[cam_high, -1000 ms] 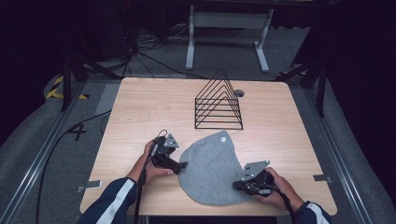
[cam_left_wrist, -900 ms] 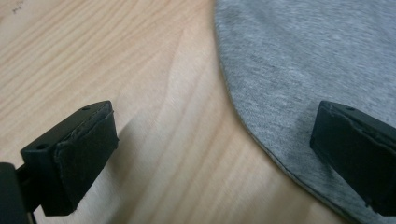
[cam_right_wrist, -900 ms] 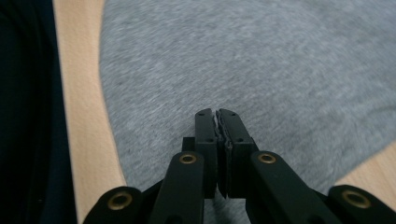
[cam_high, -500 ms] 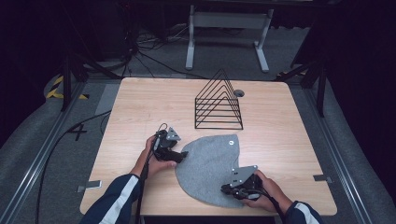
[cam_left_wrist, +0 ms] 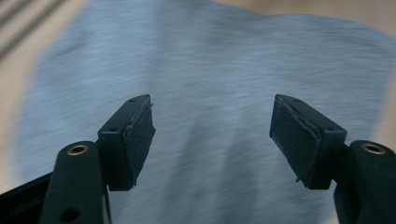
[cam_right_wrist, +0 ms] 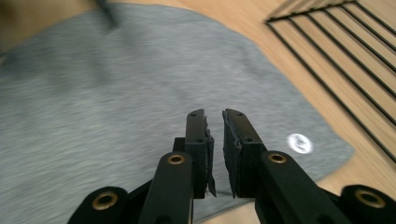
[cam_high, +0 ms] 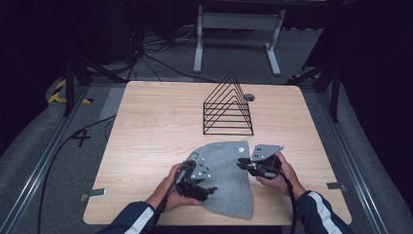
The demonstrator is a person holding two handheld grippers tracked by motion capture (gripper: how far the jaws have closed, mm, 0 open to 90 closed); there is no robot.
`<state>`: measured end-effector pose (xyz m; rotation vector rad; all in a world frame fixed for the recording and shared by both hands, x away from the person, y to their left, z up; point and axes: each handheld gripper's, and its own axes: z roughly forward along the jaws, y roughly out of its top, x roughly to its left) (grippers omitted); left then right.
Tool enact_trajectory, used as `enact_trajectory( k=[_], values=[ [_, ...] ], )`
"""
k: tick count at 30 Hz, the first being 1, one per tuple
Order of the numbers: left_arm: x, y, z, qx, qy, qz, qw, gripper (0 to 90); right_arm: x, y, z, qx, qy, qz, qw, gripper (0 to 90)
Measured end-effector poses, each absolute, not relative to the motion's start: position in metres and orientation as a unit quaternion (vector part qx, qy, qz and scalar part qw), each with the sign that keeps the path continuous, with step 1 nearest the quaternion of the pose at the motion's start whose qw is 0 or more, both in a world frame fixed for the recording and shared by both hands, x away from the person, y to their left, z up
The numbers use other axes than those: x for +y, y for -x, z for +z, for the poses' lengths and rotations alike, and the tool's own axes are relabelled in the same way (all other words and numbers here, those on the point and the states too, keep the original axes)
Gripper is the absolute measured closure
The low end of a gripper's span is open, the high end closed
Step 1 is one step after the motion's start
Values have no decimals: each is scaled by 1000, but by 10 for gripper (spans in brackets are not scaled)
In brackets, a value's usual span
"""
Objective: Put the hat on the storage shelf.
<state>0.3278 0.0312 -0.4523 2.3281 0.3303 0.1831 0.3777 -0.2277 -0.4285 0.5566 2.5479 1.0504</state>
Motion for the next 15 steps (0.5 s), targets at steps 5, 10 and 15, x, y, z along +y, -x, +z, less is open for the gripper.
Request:
enact_trajectory(
  k=[5, 10, 15],
  values=[
    [12, -318, -465, 106, -928, 65, 352, 345, -225, -403, -444, 899, -209, 350, 163, 810],
    [26, -329, -465, 123, -930, 52, 343, 322, -231, -412, -455, 904, -228, 328, 154, 826],
    [58, -344, -462, 156, -930, 76, 324, 306, -241, -399, -451, 913, -226, 316, 124, 846]
  ],
)
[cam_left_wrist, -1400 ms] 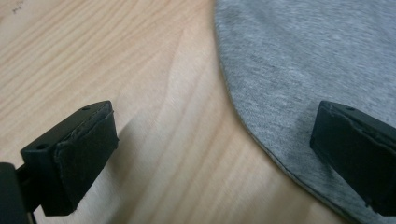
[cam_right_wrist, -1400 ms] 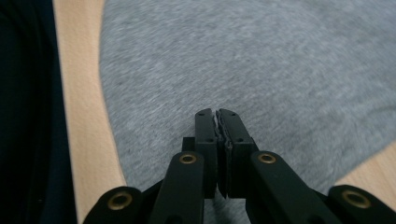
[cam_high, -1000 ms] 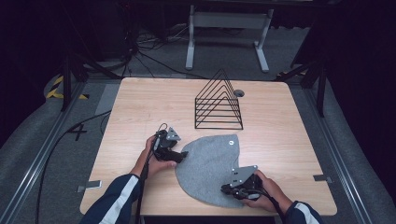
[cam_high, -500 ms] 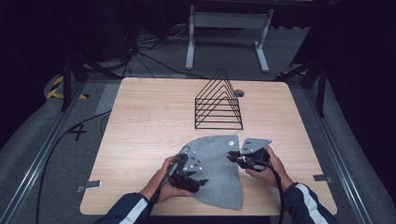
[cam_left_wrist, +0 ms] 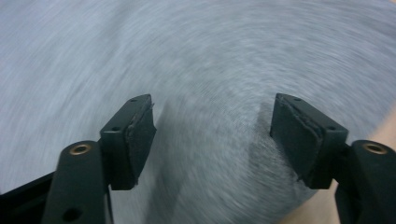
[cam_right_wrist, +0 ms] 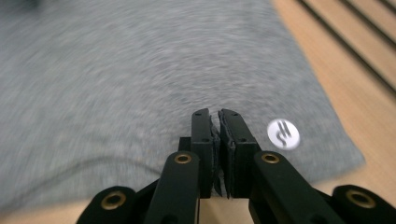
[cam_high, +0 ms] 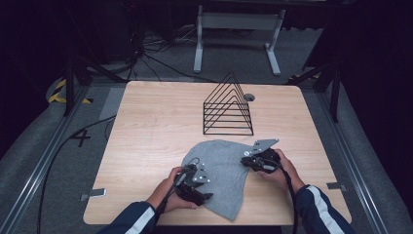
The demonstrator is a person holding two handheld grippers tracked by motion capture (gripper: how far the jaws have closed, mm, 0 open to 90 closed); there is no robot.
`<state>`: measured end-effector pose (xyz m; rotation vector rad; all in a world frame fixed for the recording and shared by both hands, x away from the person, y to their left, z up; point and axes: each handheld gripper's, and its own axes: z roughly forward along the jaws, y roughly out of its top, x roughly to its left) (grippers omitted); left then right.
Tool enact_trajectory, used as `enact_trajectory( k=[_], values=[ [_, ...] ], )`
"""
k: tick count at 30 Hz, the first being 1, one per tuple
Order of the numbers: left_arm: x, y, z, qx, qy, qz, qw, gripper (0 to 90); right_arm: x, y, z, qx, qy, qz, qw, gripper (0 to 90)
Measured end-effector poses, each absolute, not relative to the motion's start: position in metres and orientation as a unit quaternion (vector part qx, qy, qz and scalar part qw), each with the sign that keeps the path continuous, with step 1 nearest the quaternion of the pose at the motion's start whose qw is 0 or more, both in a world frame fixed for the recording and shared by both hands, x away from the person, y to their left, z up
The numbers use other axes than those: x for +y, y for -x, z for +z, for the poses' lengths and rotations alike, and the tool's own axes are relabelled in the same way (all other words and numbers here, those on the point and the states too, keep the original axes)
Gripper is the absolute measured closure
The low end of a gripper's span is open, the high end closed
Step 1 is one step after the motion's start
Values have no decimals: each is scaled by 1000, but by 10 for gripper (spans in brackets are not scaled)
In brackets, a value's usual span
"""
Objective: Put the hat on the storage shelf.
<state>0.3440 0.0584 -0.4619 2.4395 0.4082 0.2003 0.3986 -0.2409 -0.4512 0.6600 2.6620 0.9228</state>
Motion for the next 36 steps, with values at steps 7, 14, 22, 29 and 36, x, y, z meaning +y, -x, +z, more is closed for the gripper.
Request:
enact_trajectory(
  k=[7, 14, 22, 29, 36],
  values=[
    [101, -376, -464, 252, -908, 90, 323, 273, -247, -371, -450, 916, -231, 316, 90, 846],
    [108, -395, -463, 270, -904, 104, 316, 244, -235, -346, -448, 926, -212, 305, 68, 844],
    [104, -411, -464, 294, -894, 116, 318, 244, -226, -330, -449, 929, -196, 310, 48, 777],
    [103, -417, -461, 307, -891, 113, 316, 275, -241, -350, -432, 899, -220, 358, 126, 610],
    [97, -423, -461, 308, -890, 112, 318, 270, -244, -406, -443, 883, -297, 334, 147, 444]
  ],
)
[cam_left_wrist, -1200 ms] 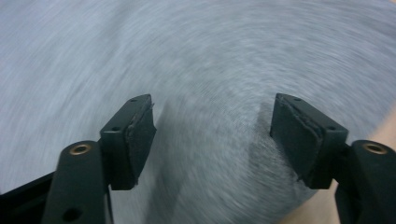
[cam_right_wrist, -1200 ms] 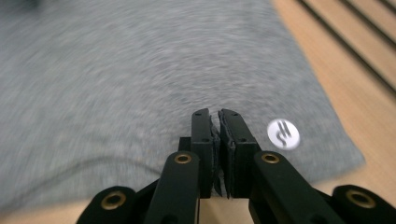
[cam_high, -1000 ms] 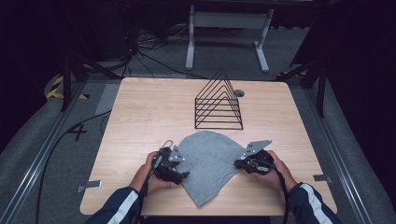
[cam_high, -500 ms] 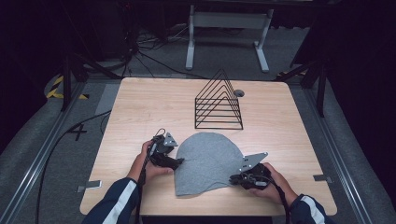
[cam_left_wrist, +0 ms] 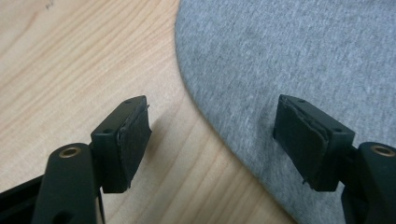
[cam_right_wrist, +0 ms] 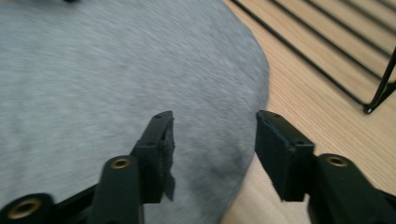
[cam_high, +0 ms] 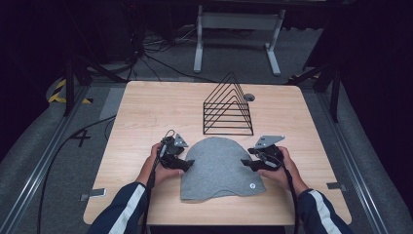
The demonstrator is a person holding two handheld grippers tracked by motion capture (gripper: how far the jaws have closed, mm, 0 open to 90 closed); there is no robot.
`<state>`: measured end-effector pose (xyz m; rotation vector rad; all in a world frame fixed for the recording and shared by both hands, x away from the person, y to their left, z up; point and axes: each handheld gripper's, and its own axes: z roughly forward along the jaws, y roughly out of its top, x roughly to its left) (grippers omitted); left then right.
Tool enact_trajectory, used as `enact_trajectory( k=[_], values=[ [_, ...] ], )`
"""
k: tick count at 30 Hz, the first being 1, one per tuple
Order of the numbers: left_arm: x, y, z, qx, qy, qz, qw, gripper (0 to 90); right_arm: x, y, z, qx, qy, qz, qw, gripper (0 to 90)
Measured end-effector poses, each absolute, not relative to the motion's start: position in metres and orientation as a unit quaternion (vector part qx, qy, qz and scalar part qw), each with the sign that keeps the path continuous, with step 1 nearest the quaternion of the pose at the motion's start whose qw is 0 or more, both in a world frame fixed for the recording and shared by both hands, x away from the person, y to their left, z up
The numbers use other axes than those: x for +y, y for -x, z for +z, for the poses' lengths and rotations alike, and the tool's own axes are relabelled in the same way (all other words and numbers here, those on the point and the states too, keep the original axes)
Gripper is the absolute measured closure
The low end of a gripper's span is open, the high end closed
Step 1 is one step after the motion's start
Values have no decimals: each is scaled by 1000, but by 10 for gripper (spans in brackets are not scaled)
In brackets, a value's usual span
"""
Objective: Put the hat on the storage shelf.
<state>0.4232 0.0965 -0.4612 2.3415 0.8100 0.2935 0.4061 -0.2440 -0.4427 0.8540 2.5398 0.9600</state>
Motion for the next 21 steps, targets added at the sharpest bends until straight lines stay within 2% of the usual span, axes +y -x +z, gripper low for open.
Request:
enact_trajectory(
  k=[9, 13, 14, 16, 19, 21],
  values=[
    [97, -431, -464, 307, -889, 82, 331, 233, -231, -436, -452, 878, -326, 320, 145, 339],
    [91, -427, -464, 289, -896, 88, 326, 231, -227, -440, -455, 877, -340, 316, 125, 314],
    [90, -426, -464, 287, -897, 89, 324, 231, -227, -440, -455, 878, -338, 314, 125, 326],
    [90, -425, -464, 290, -897, 85, 324, 232, -227, -437, -454, 882, -330, 314, 120, 408],
    [89, -424, -462, 285, -898, 81, 325, 271, -224, -432, -451, 886, -325, 313, 111, 591],
    [88, -422, -460, 272, -902, 76, 327, 461, -222, -430, -450, 887, -323, 312, 109, 653]
  ],
)
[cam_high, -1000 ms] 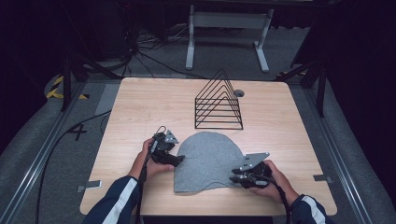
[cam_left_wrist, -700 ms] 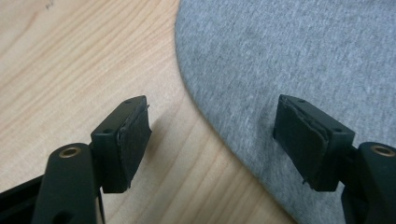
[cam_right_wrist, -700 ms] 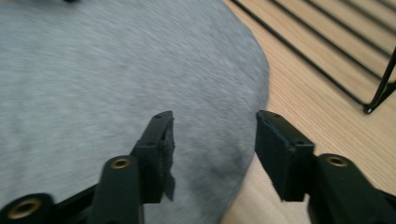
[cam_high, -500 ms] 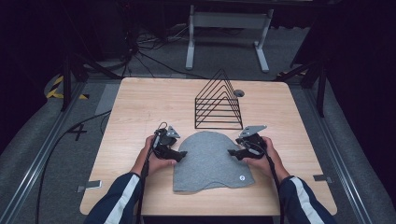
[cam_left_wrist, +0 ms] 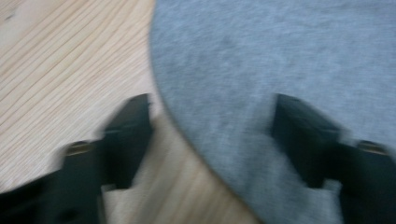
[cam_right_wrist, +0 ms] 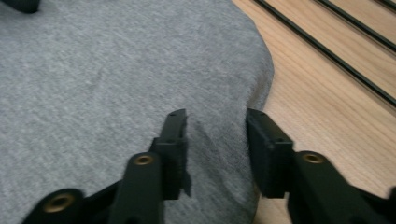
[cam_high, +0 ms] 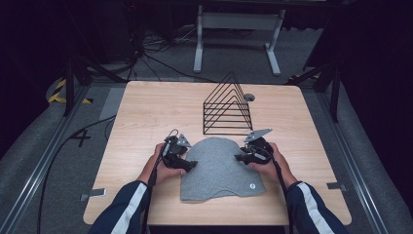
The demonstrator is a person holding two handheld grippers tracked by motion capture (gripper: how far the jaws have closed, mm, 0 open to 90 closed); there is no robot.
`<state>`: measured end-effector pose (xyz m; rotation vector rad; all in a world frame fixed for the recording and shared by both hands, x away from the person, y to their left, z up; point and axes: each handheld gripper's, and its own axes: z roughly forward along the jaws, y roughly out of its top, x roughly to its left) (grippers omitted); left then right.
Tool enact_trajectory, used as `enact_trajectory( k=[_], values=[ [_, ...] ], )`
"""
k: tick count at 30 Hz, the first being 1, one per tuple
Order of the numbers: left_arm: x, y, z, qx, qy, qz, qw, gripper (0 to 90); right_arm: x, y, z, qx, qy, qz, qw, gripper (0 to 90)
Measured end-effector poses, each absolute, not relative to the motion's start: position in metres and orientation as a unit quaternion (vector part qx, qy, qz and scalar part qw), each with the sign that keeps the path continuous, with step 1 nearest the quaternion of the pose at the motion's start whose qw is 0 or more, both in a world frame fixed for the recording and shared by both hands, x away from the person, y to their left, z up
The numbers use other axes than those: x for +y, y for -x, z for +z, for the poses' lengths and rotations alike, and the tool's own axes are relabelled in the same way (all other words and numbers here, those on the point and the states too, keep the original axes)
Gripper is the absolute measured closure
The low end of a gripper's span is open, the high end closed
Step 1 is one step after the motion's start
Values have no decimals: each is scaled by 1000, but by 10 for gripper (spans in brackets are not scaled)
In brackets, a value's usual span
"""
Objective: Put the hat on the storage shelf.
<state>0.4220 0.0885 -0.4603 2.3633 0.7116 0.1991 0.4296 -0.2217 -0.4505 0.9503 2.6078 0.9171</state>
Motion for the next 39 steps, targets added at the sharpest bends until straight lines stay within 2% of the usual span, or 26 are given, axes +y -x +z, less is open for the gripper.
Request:
enact_trajectory(
  k=[2, 4, 5, 7, 11, 16, 26, 30, 39],
  values=[
    [89, -421, -459, 273, -902, 71, 326, 491, -221, -429, -451, 887, -324, 313, 106, 693],
    [90, -422, -460, 281, -898, 70, 332, 588, -222, -427, -450, 886, -325, 317, 93, 758],
    [91, -423, -460, 283, -896, 69, 334, 588, -222, -427, -450, 886, -325, 317, 93, 758],
    [94, -424, -460, 285, -895, 64, 337, 665, -222, -426, -451, 888, -321, 317, 90, 805],
    [96, -425, -461, 289, -891, 62, 344, 758, -220, -423, -450, 891, -312, 317, 92, 836],
    [93, -420, -458, 281, -892, 92, 343, 849, -223, -418, -446, 889, -307, 322, 103, 843],
    [96, -409, -429, 263, -878, 109, 386, 866, -235, -397, -412, 877, -280, 363, 143, 847],
    [97, -400, -404, 240, -868, 128, 415, 867, -240, -388, -396, 870, -270, 377, 164, 848],
    [90, -397, -369, 204, -867, 169, 422, 870, -246, -383, -368, 860, -266, 390, 195, 848]
  ],
)
